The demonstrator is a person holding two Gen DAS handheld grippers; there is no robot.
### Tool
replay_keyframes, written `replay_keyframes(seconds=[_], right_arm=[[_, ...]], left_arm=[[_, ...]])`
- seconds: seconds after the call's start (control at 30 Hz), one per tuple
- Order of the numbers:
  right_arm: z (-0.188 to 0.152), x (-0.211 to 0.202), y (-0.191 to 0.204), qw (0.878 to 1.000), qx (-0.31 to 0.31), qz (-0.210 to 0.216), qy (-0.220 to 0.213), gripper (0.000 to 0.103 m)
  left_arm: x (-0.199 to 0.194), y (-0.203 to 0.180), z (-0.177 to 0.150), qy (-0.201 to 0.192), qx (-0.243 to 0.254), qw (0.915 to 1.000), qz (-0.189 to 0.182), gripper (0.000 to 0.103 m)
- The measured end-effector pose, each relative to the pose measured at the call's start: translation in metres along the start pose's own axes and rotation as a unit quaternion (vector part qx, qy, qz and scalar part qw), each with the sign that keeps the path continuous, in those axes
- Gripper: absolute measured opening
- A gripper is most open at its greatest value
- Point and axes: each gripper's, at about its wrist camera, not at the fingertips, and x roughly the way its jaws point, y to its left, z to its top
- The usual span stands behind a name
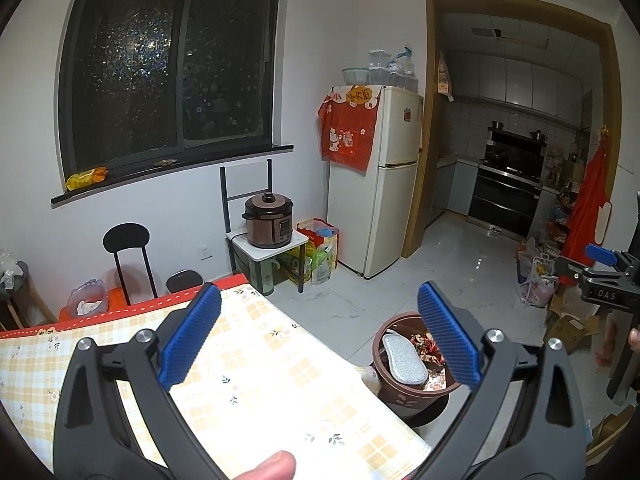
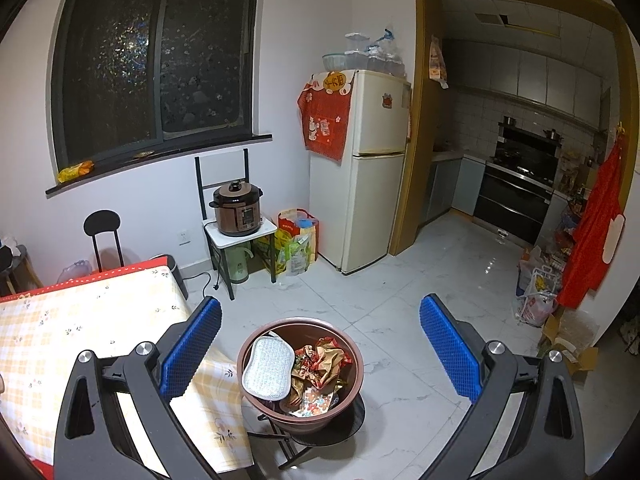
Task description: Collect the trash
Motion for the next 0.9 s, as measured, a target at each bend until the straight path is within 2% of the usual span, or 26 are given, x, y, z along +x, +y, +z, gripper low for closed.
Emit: replay_keyframes(seconds=[0.37, 0.9], right_arm=[[0.004, 0.002, -0.002, 1.000, -0.006, -0.006, 0.003, 0.098], [0.004, 0.014, -0.010, 1.000, -0.005, 0.001, 0.009, 0.098]], left_arm=[[0.002, 0.003, 0.000, 0.002, -0.004, 1.0000, 0.001, 0.097], [0.006, -0.014, -0.002, 0.004, 0.003, 0.9999, 0.011, 0.097]])
